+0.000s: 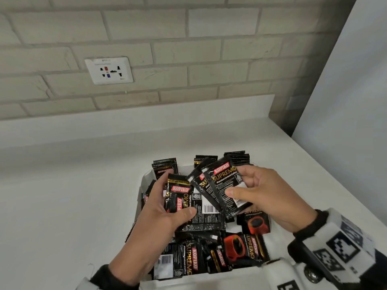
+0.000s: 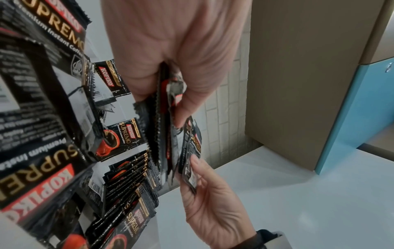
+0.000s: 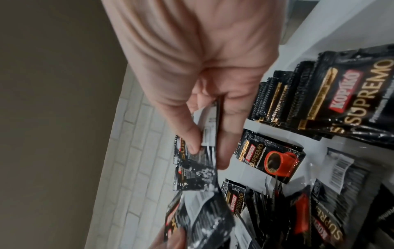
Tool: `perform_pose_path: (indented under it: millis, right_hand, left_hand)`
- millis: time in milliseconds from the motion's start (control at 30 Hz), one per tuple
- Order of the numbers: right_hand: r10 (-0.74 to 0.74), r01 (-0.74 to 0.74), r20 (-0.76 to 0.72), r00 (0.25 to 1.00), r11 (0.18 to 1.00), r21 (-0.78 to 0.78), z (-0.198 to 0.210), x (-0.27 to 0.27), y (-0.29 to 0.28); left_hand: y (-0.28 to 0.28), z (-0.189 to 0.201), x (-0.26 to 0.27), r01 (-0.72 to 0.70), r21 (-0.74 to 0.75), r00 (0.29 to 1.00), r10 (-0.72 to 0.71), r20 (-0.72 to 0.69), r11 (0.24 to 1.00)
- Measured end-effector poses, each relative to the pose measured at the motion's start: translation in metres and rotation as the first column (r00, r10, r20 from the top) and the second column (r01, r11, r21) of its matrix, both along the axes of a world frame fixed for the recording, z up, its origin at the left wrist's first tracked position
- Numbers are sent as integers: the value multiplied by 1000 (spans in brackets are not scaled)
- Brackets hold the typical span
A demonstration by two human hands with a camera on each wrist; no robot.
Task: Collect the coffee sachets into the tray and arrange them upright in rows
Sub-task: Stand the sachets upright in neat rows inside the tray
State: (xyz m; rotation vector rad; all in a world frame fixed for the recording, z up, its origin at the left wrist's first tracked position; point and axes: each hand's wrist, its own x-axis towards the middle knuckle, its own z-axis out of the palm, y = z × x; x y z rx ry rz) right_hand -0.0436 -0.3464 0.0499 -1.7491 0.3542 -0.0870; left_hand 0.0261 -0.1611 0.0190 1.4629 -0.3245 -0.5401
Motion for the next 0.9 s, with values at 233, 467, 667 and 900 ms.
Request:
perform_pose_path:
  millis: [233, 467, 667, 900]
  right_hand:
    - [-189, 182, 61, 980, 977, 113, 1, -6, -12]
    - [-69, 219, 299, 952, 835, -504, 29, -14, 21]
    - [243, -32, 117, 963, 536, -844, 18, -6, 56]
    - [308, -164, 83, 948, 695, -700, 14, -10, 60]
  left_hand:
    - [1, 4, 0, -108, -1, 989, 107, 102, 994]
    - [-6, 11, -6, -63, 95, 985, 47, 165, 993]
    - [-14, 17, -17, 42, -15, 997, -43, -71, 999]
    - [-8, 13, -18, 6, -147, 978, -36, -203, 989]
